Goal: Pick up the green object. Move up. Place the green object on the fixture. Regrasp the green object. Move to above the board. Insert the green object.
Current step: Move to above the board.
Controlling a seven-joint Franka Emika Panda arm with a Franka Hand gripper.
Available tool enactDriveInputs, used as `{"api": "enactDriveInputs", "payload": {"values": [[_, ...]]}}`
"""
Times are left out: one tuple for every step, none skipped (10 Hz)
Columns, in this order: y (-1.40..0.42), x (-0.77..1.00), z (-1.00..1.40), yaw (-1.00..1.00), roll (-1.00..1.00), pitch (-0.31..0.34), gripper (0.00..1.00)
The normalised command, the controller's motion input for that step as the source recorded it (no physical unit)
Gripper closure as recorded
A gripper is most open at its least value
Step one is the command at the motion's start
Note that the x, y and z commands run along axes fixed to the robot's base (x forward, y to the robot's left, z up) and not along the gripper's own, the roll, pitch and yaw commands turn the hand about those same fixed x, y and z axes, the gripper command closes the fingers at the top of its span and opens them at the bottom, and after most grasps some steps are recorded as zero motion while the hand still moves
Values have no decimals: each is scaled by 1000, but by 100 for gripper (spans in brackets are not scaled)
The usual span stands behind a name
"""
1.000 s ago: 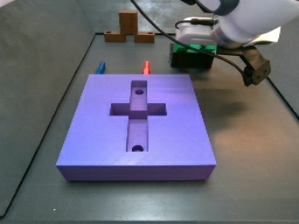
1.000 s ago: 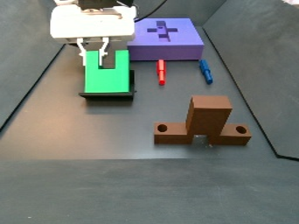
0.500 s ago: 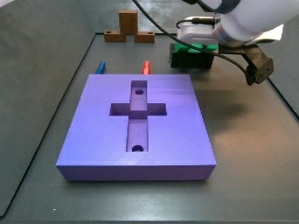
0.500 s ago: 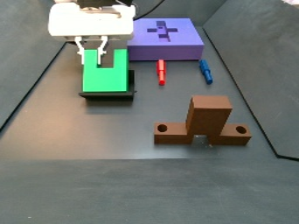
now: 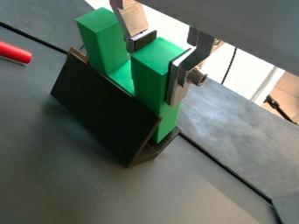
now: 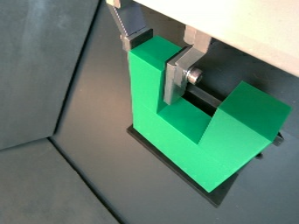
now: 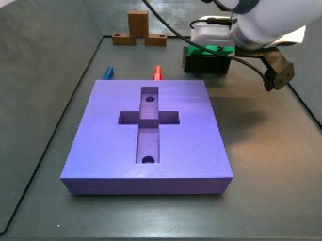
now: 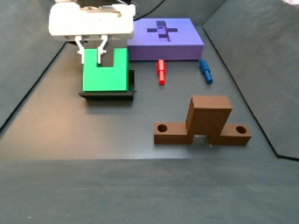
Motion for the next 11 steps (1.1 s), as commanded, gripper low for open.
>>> {"api": "enactDriveInputs", "payload": {"values": [[0, 0, 1400, 0, 0, 0, 100], [37, -7, 1400, 11, -9, 44, 100], [32, -24, 1400, 7, -39, 47, 100], [40, -12, 1400, 25, 1, 48, 100], [22, 9, 1400, 26, 14, 72, 100], [24, 11, 1400, 23, -7, 77, 100], [30, 17, 1400, 30, -2, 72, 100], [-6, 22, 814, 38, -9, 74, 100], [-12, 38, 402, 43, -1, 81, 100], [-1400, -1260, 279, 18, -1000, 92, 100], [-1400, -1276, 287, 20, -1000, 80, 100]]}}
